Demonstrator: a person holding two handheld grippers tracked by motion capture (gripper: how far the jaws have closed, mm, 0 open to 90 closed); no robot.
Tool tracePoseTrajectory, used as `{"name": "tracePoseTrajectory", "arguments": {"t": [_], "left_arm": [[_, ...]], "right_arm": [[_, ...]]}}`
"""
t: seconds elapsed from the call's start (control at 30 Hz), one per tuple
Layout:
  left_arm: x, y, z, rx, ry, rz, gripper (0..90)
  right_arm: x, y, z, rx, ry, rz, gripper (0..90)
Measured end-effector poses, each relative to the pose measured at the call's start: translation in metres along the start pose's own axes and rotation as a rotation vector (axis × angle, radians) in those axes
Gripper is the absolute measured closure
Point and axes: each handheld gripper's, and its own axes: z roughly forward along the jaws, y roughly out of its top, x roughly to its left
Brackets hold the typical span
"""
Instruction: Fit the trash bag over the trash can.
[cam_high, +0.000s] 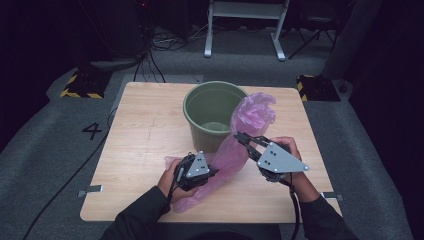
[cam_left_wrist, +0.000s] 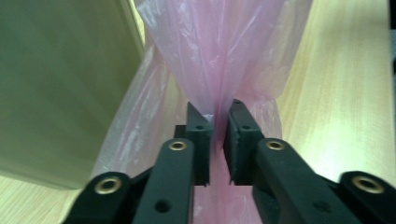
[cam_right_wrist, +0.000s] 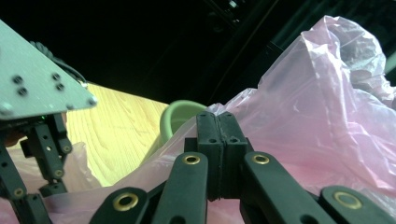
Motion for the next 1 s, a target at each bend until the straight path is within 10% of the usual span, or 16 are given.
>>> {"name": "tracePoseTrajectory", "arguments": {"t": [0.4,0.83,1.0], "left_arm": [[-0.004,-0.007,-0.039,-0.071,0.015,0.025,89.0],[-0.005,0.003,-0.064,-0.18,-0.007,0.046,89.6],[-0.003,0.008,-0.067,-0.215,-0.005,0.042,89.8]], "right_arm": [[-0.014,0.01,0.035,-0.003,0.11,0.042,89.4],[-0.037,0.01,0.085,0.151,0.253,0.137,86.3],[-0.04,0.002,0.095,0.232,0.265,0.176,68.5]]}}
